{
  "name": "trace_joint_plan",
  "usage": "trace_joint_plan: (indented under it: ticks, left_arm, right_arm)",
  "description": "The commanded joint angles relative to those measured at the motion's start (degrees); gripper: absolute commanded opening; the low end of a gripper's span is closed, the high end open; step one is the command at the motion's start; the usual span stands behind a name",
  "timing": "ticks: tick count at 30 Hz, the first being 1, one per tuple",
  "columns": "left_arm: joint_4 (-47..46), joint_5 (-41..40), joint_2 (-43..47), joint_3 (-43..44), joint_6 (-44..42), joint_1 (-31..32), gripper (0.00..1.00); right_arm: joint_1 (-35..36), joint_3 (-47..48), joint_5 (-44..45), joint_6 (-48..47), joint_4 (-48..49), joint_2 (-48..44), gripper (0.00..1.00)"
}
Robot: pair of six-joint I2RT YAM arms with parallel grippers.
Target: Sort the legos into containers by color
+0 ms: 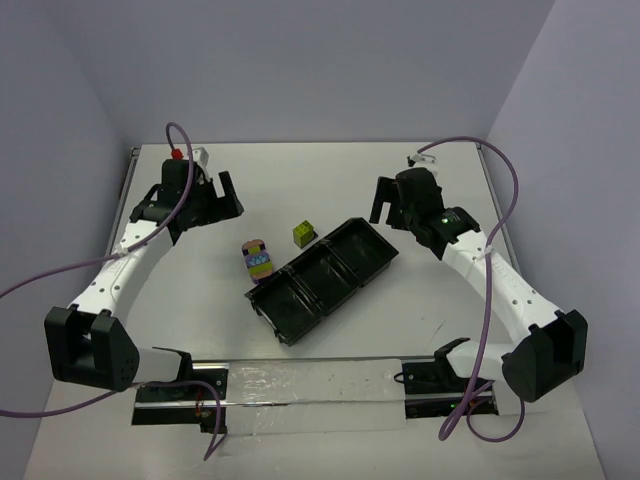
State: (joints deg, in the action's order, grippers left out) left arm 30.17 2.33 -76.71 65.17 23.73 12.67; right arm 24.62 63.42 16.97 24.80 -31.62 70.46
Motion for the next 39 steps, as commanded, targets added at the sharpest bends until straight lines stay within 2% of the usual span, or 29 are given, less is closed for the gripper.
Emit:
trace_joint_plan:
  ticks: [1, 8, 12, 15, 18, 23, 25, 28, 30, 39]
  left_arm:
    - [-0.99, 5.15, -0.55, 3.12, -1.84, 0.17, 0.99]
    - [-0.73, 8.74, -1.95, 5.14, -2.89, 0.25, 0.99]
    - [-3.05, 12.18, -2.04, 5.54, -3.07, 0.64, 0.99]
    - [-5.67, 13.44, -3.11, 8.01, -4.98, 3.38, 0.99]
    - [-5.09, 11.78, -7.38, 12.99, -8.65, 7.43, 0.99]
    - [4.24, 10.60, -18.81, 25.25, -15.77, 12.53, 0.99]
    - [7.96, 5.93, -25.45, 30.31, -19.27, 16.02, 0.98]
    - [13.03, 3.10, -32.00, 35.98, -23.34, 18.74, 0.98]
    - [13.05, 0.42, -33.61, 36.29, -25.95, 20.11, 0.98]
    - [12.51, -1.98, -38.40, 35.01, -27.79, 25.01, 0.98]
  right_arm:
    - [0.25, 1.98, 0.08, 0.60, -0.73, 0.83, 1.00]
    - [0.25, 0.48, -1.34, 0.42, 1.56, -1.20, 1.00]
    - [0.25, -0.48, -4.95, -1.36, 3.87, -2.33, 1.00]
    - [0.25, -0.98, -4.37, -0.82, 3.97, -3.09, 1.00]
    - [0.34, -2.32, -3.74, -0.12, 5.42, -5.42, 1.00]
    - [0.25, -3.20, -3.69, -0.99, 6.64, -7.61, 1.00]
    - [0.34, -2.56, -2.85, -1.99, 5.63, -6.74, 1.00]
    - [0.34, -1.62, -1.85, -2.40, 4.26, -5.62, 1.00]
    - [0.34, -1.03, -0.63, -2.54, 3.53, -5.26, 1.00]
    - [0.34, -0.52, 0.34, -2.48, 3.60, -3.47, 1.00]
